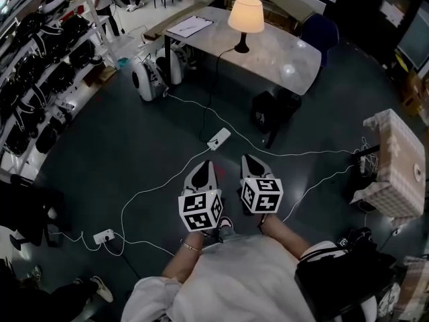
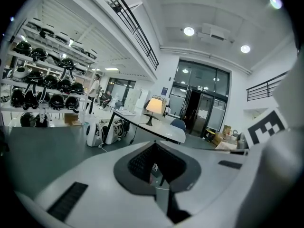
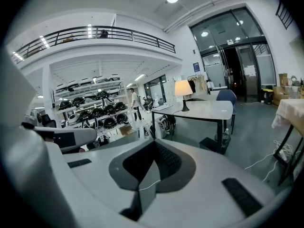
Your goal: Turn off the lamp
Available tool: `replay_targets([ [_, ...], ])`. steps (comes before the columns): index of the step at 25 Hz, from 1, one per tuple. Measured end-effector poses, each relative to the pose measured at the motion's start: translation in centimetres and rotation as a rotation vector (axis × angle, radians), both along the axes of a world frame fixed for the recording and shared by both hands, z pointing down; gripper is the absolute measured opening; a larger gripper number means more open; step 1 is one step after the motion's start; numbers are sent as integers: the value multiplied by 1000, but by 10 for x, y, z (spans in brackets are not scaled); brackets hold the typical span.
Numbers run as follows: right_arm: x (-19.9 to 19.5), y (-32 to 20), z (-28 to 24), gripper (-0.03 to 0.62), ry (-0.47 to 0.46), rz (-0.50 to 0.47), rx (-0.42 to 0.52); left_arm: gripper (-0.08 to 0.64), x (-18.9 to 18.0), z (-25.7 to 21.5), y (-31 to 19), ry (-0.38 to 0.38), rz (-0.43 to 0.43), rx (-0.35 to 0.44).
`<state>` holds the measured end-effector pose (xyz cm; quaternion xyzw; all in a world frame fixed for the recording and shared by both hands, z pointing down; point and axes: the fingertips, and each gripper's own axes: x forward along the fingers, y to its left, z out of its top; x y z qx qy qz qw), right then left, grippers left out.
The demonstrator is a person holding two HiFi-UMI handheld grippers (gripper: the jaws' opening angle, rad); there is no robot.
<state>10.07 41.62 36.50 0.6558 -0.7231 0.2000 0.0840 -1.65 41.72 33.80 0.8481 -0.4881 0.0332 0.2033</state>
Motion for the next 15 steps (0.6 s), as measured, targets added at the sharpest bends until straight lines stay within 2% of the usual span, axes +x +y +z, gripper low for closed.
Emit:
replay_targets([
  [8,19,-61,-4,-2,-4,-27,-2,-6,21,-7,-58,-13,-17,10],
  [15,41,-94,2,-2,-14,-35,-11,-5,42,-3,-92,-21,-25,10],
])
